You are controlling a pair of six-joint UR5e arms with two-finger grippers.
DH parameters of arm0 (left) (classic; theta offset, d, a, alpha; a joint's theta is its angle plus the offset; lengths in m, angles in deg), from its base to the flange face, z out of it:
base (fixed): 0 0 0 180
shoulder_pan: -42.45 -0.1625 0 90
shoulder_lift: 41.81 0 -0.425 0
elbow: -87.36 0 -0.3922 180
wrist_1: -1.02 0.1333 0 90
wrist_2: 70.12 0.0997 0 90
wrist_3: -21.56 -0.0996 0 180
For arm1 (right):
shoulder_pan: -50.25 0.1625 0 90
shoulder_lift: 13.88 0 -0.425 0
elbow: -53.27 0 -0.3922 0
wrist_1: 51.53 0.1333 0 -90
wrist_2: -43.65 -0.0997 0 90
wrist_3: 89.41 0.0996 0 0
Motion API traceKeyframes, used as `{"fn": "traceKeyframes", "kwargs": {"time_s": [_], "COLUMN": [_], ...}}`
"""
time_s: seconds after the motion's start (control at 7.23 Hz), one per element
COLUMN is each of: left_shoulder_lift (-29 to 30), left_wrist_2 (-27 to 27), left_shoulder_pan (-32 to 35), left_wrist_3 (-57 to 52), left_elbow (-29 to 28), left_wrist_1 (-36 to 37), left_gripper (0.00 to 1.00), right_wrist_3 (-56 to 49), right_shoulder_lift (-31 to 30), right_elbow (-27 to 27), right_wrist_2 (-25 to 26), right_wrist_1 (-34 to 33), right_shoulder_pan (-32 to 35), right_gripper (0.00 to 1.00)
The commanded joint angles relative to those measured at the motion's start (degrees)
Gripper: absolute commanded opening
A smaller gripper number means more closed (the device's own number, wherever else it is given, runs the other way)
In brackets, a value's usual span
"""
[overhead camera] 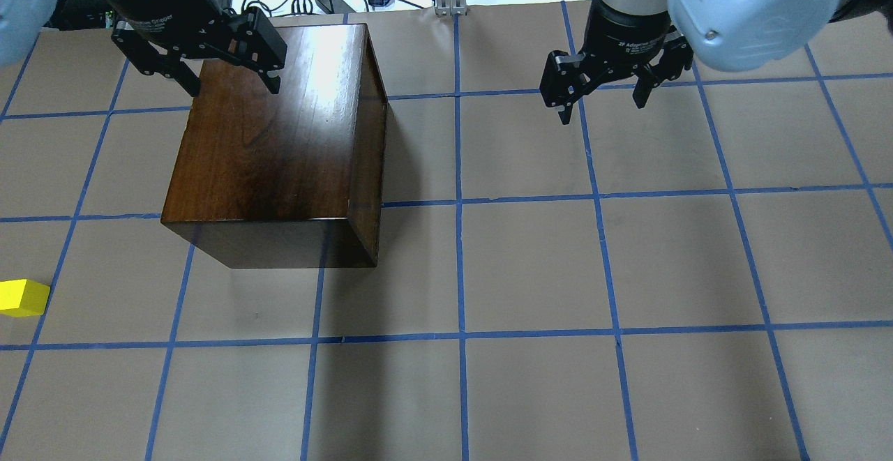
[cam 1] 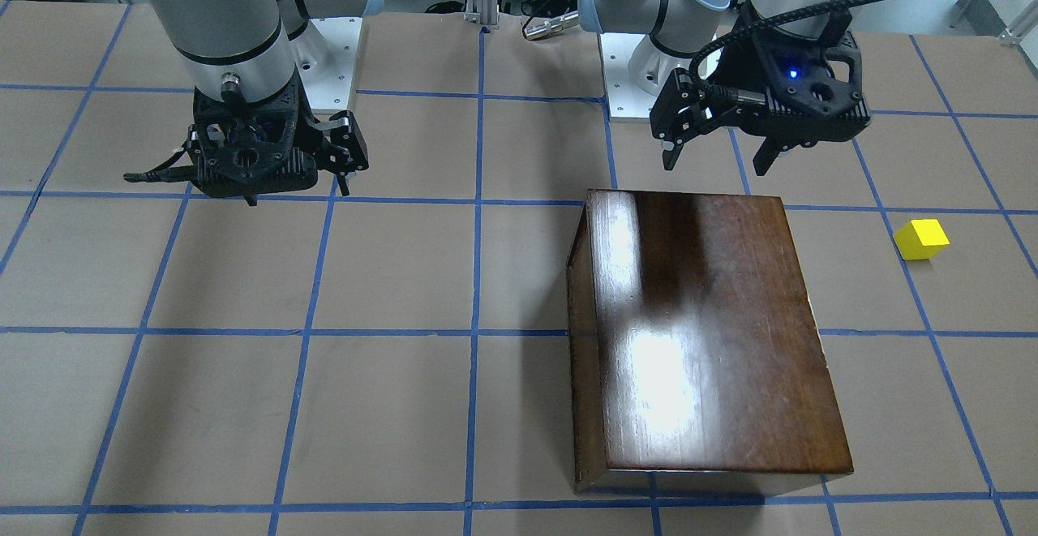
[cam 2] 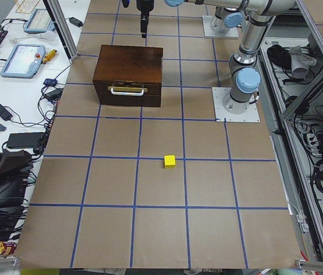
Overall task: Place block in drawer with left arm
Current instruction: 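Move the left gripper off the cabinet top toward the drawer handle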
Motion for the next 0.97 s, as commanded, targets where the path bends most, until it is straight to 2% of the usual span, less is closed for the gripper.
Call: {"fn": "traceKeyframes", "kwargs": {"time_s": [0.0, 0.14, 0.55, 0.83], "left_shoulder_lift": [0.79, 1.67, 5.62, 9.31], "left_wrist_2": [-0.15, -0.85, -0.42, -0.68], "left_shoulder_pan": [-3.26, -6.86, -19.42, -24.72], "left_wrist_3": [0.09, -0.7, -15.34, -24.4], "left_elbow": [0.22, 0.39, 2.15, 1.37], "left_wrist_1": [-1.07, -1.6, -1.17, -0.38], "left_gripper": [1.0, 1.0, 1.0, 1.0], "right_wrist_3": [-0.03, 0.06, 0.06, 0.06], "right_shoulder_lift": [0.0, 0.0, 0.0, 0.0], "right_elbow": [0.0, 0.0, 0.0, 0.0], "right_wrist_2": [0.0, 0.0, 0.0, 0.0], "right_wrist_1": [0.0, 0.0, 0.0, 0.0], "right_shoulder_pan": [0.0, 0.0, 0.0, 0.0], "right_gripper": [1.0, 1.0, 1.0, 1.0]}}
